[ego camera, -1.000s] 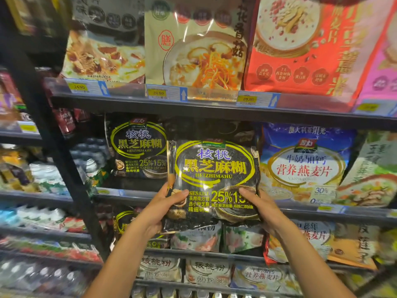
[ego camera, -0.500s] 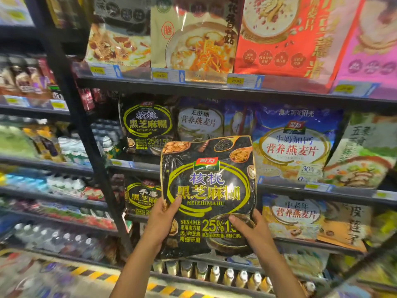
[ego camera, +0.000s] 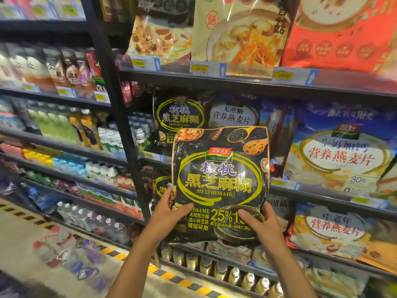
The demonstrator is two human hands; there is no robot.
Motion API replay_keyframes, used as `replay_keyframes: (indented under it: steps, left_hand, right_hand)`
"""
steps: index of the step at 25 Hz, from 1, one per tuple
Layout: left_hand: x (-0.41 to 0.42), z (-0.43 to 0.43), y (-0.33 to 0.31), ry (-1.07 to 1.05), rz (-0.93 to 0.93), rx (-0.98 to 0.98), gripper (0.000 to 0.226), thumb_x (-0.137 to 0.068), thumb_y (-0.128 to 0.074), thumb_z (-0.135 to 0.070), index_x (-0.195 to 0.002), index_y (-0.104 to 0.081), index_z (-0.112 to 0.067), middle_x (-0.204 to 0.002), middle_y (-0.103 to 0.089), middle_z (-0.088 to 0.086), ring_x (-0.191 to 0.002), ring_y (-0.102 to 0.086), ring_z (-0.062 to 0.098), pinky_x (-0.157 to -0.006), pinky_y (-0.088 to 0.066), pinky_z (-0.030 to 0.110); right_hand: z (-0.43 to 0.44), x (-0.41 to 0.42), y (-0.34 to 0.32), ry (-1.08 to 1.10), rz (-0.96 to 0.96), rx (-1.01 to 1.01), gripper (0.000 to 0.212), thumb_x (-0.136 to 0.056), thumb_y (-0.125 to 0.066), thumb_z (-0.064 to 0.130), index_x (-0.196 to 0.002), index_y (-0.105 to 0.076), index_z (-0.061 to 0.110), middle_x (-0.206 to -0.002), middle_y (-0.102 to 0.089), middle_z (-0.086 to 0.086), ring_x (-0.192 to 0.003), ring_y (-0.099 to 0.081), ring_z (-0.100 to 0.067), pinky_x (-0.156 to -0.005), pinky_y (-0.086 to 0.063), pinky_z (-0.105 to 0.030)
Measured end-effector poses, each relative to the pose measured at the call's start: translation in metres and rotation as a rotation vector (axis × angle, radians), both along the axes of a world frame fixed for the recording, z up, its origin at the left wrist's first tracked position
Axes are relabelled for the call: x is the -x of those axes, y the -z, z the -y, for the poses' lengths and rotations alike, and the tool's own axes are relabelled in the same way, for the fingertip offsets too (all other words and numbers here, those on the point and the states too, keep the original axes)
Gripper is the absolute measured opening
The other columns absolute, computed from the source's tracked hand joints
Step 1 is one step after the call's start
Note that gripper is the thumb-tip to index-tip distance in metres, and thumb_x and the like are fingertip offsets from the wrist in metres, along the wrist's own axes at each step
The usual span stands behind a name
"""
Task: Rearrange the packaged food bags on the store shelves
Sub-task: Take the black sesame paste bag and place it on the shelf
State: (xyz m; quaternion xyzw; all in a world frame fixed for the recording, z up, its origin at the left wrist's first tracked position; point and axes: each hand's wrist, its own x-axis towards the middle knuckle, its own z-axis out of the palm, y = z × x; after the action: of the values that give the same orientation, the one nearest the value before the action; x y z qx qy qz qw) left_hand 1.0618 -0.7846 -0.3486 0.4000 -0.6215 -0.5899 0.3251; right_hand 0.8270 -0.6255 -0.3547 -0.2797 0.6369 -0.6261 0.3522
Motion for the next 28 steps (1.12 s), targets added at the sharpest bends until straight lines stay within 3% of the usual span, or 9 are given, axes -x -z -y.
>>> replay_keyframes:
  steps: [5,12,15,17,20,23,25,27,28]
  left_hand:
    - [-0.011,0.067,-0.013,-0.08,-0.034,0.044,0.087,-0.071,-0.087,-0.056,-0.146,-0.046,-0.042,-0.145,-0.059,-0.018,-0.136,-0.054,0.008,-0.12,-0.041,0.047]
    - [-0.02,0.184,-0.035,-0.091,-0.052,0.116,0.1,-0.074,-0.082,-0.062,-0.159,-0.033,-0.043,-0.165,-0.039,-0.013,-0.151,-0.037,0.013,-0.125,-0.034,0.048]
    - [-0.017,0.229,-0.039,-0.074,-0.057,0.15,0.084,-0.09,-0.08,-0.04,-0.159,-0.032,-0.039,-0.163,-0.041,-0.011,-0.149,-0.039,0.013,-0.123,-0.035,0.042]
    - [-0.013,0.253,-0.043,-0.064,-0.053,0.175,0.081,-0.095,-0.076,-0.032,-0.161,-0.03,-0.036,-0.159,-0.044,-0.012,-0.145,-0.044,0.012,-0.12,-0.037,0.038]
    - [-0.005,0.281,-0.051,-0.033,-0.04,0.182,0.083,-0.098,-0.072,-0.026,-0.164,-0.022,-0.032,-0.157,-0.041,-0.013,-0.143,-0.042,0.01,-0.116,-0.035,0.032]
    - [0.005,0.309,-0.055,0.001,-0.058,0.187,0.082,-0.099,-0.071,-0.024,-0.164,-0.021,-0.035,-0.162,-0.033,-0.015,-0.149,-0.033,0.007,-0.122,-0.03,0.036]
    - [0.011,0.319,-0.059,0.008,-0.057,0.168,0.082,-0.1,-0.069,-0.018,-0.164,-0.02,-0.034,-0.156,-0.03,-0.017,-0.144,-0.026,0.0,-0.116,-0.028,0.029]
    - [0.017,0.325,-0.059,0.001,-0.016,0.143,0.084,-0.098,-0.071,-0.02,-0.163,-0.02,-0.036,-0.152,-0.032,-0.02,-0.137,-0.033,0.002,-0.114,-0.032,0.031]
    - [0.019,0.327,-0.055,-0.019,0.008,0.139,0.086,-0.094,-0.074,-0.025,-0.161,-0.022,-0.039,-0.153,-0.038,-0.02,-0.132,-0.045,0.008,-0.117,-0.037,0.039]
  right_hand:
    - [0.069,-0.013,-0.017,-0.136,-0.018,0.06,0.092,-0.057,-0.099,0.048,-0.138,-0.056,0.035,-0.125,-0.074,0.012,-0.116,-0.071,-0.015,-0.101,-0.055,-0.04]
    - [0.19,-0.024,-0.036,-0.084,-0.071,0.099,0.111,-0.054,-0.101,0.05,-0.15,-0.047,0.035,-0.145,-0.062,0.01,-0.133,-0.06,-0.017,-0.11,-0.051,-0.047]
    - [0.23,-0.027,-0.045,-0.032,-0.133,0.12,0.094,-0.07,-0.096,0.032,-0.15,-0.047,0.027,-0.146,-0.058,0.012,-0.13,-0.059,-0.011,-0.109,-0.047,-0.035]
    - [0.253,-0.025,-0.045,0.013,-0.15,0.118,0.101,-0.074,-0.093,0.025,-0.159,-0.037,0.02,-0.153,-0.051,0.009,-0.136,-0.052,-0.012,-0.11,-0.043,-0.032]
    - [0.281,-0.023,-0.047,0.075,-0.237,0.091,0.106,-0.072,-0.093,0.035,-0.16,-0.036,0.021,-0.159,-0.046,0.008,-0.145,-0.044,-0.014,-0.115,-0.038,-0.034]
    - [0.305,-0.019,-0.05,0.102,-0.317,0.05,0.088,-0.072,-0.094,0.041,-0.147,-0.051,0.025,-0.143,-0.062,0.01,-0.132,-0.057,-0.012,-0.11,-0.045,-0.034]
    - [0.318,-0.017,-0.052,0.131,-0.346,0.007,0.091,-0.067,-0.094,0.052,-0.143,-0.053,0.023,-0.14,-0.065,0.006,-0.13,-0.06,-0.016,-0.111,-0.048,-0.041]
    - [0.327,-0.014,-0.047,0.135,-0.36,-0.069,0.1,-0.06,-0.092,0.064,-0.142,-0.053,0.022,-0.142,-0.064,0.003,-0.132,-0.059,-0.02,-0.112,-0.048,-0.049]
    - [0.328,-0.014,-0.045,0.143,-0.372,-0.098,0.088,-0.062,-0.093,0.058,-0.135,-0.057,0.024,-0.136,-0.068,0.003,-0.127,-0.062,-0.019,-0.109,-0.05,-0.049]
